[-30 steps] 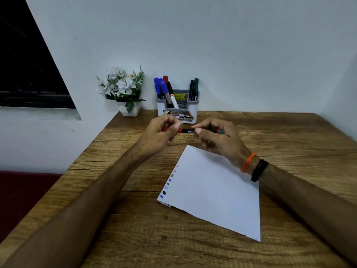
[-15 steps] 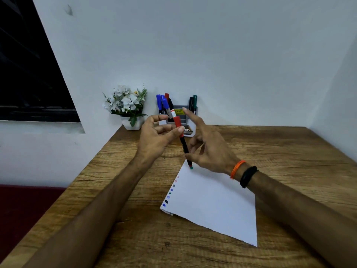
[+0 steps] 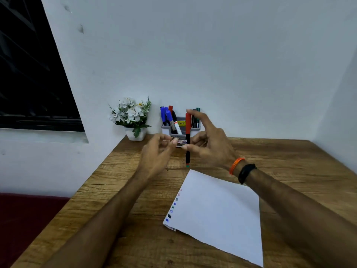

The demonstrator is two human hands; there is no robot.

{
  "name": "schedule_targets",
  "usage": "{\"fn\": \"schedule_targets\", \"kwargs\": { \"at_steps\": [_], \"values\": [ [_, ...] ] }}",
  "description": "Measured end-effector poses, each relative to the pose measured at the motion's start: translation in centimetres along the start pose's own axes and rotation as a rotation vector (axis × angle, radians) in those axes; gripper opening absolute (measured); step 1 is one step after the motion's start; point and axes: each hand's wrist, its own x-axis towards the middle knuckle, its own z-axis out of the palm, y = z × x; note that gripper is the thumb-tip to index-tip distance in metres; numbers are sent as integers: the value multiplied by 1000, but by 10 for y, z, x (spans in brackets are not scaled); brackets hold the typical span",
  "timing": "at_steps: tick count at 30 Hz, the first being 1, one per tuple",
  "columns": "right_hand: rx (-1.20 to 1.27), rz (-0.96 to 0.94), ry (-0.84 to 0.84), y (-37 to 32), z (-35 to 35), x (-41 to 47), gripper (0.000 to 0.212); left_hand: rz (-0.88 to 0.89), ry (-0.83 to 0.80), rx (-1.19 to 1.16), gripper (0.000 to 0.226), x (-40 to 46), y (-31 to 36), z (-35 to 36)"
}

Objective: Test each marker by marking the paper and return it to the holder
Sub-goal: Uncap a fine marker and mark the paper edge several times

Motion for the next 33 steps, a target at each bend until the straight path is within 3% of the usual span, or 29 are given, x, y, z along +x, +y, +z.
{"fn": "schedule_targets", "kwargs": {
  "at_steps": [4,9,21,33],
  "values": [
    [11,27,68,3,2,32,91,24,-149,518,49,1,-26,1],
    [0,6,151,8,7,79,93,61,-310,755,60,7,-46,12],
    [-72,-42,288,11,29,181,93,37,-315,773,60,10,-52,13],
    [-206,77,103,36,56,186,85,33,-311,765,63,10,-55,14]
  ]
}}
